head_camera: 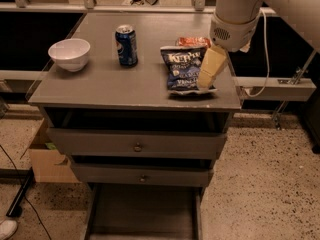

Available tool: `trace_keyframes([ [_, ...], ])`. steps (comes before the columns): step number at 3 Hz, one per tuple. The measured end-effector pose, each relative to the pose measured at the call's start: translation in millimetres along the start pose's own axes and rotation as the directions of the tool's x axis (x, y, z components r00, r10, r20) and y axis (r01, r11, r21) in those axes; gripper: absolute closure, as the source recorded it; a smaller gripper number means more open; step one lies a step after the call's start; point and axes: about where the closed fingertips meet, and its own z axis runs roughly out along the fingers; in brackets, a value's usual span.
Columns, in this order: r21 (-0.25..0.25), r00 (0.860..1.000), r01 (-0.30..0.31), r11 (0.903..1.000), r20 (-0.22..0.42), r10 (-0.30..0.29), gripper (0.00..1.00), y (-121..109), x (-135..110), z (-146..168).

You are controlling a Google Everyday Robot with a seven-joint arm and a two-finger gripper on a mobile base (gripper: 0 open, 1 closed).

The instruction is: Place blue chip bag into bottom drawer

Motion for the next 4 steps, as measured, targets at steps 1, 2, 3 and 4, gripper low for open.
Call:
trace_keyframes([
  [1, 0.023, 1.000, -0.013, 0.9997, 0.008, 0.012, 0.00, -6.7, -14.3, 4.4],
  [2, 0.025, 0.999, -0.040, 0.9989, -0.011, 0.040, 0.00, -17.7, -58.5, 20.8],
  [3, 0.033, 0.999, -0.039, 0.9987, 0.012, 0.039, 0.00, -20.1, -64.4, 22.3],
  [4, 0.011, 1.000, -0.028, 0.9996, -0.005, 0.028, 0.00, -19.3, -71.4, 36.3],
])
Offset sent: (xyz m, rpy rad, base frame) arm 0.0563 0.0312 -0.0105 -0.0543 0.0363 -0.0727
